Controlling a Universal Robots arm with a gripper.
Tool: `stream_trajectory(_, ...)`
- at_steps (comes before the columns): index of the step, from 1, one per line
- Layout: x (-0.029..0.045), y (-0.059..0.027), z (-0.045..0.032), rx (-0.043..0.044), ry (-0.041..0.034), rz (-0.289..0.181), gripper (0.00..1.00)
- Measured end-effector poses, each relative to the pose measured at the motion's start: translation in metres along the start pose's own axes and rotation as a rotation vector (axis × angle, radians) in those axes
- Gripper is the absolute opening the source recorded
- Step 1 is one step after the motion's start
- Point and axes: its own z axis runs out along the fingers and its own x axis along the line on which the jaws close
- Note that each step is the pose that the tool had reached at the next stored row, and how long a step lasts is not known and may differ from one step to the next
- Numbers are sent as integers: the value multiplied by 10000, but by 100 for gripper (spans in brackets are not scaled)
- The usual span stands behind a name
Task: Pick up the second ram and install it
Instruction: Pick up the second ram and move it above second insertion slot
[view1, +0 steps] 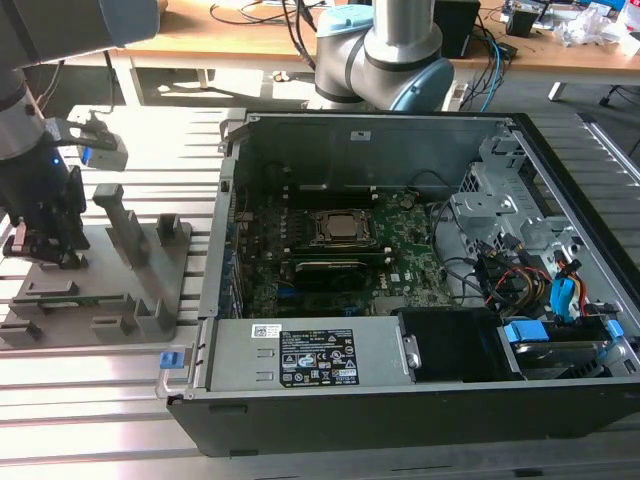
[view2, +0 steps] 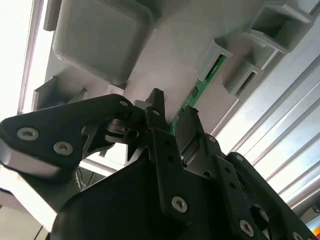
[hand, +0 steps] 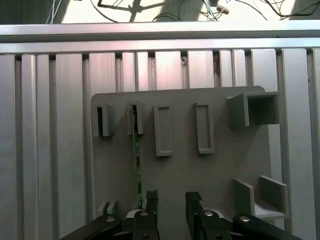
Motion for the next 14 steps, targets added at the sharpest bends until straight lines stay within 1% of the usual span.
stream_trajectory(2,38,-1,28,-1,2,-44,36)
stream_trajectory(3,89,-3,46,-1,3,-86,36)
stream_trajectory(4,148,-1,80,-19,6,-145,36)
stream_trajectory(6,180,-2,120,-60,11,-244,36)
stream_trajectory(9,192,76,206,-65,24,-272,36)
stream_trajectory(10,195,115,234,-64,60,-271,36)
stream_trajectory(12,200,144,251,-63,136,-268,36)
stream_trajectory(13,215,158,262,-60,241,-265,36)
stream_trajectory(14,279,158,310,-60,273,-262,36)
